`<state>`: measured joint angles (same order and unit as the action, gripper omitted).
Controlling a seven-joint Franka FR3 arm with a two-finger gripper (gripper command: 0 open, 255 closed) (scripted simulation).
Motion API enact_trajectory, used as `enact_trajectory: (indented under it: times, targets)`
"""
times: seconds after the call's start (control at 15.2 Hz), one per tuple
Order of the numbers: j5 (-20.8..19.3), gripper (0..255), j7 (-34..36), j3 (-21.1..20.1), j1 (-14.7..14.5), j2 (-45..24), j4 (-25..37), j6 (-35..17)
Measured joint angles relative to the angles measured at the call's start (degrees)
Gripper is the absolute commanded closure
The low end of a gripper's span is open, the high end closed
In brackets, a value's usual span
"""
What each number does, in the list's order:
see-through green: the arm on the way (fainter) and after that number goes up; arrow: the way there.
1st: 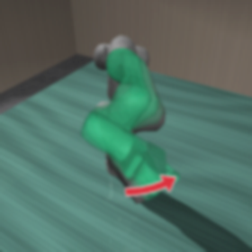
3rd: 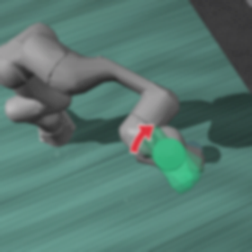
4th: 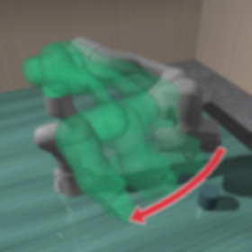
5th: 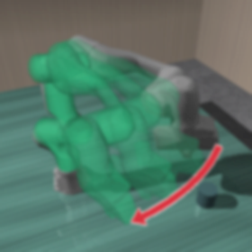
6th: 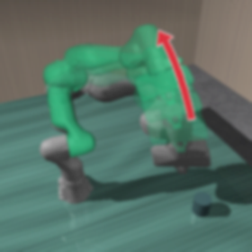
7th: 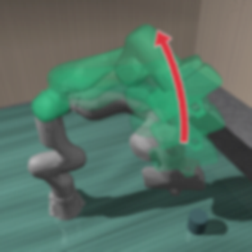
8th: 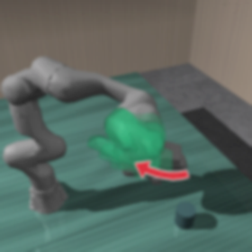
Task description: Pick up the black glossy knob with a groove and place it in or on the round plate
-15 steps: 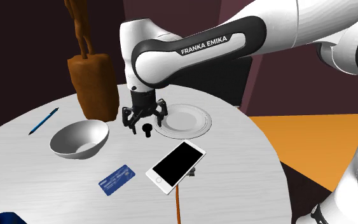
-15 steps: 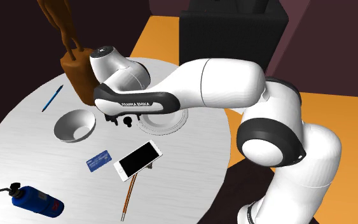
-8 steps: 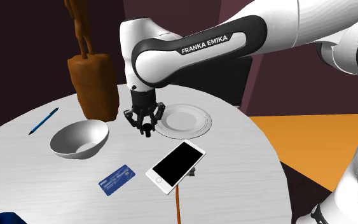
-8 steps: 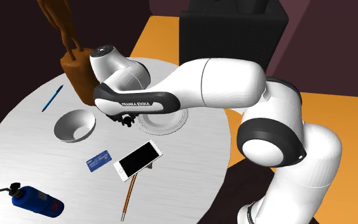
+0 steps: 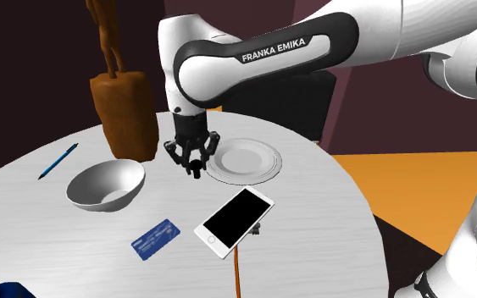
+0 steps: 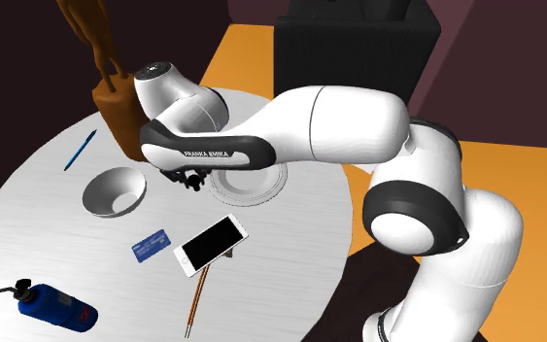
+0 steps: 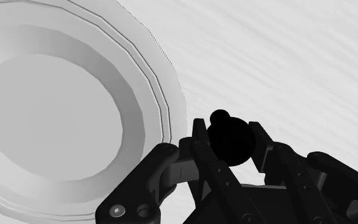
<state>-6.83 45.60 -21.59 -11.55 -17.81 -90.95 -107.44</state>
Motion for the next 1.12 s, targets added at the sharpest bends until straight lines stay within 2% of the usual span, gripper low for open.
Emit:
enact_trajectory:
  times: [0.79,0.86,1.12]
  targets:
    - [0.23,255,-0.27,-0.27,-0.53,0.17,8.98,9.1]
    - [0.29,255,-0.23,-0.32,-0.57,0.37,9.24,9.56]
    - [2.02,255,-3.97,0.61,2.49,4.63,4.77,9.03]
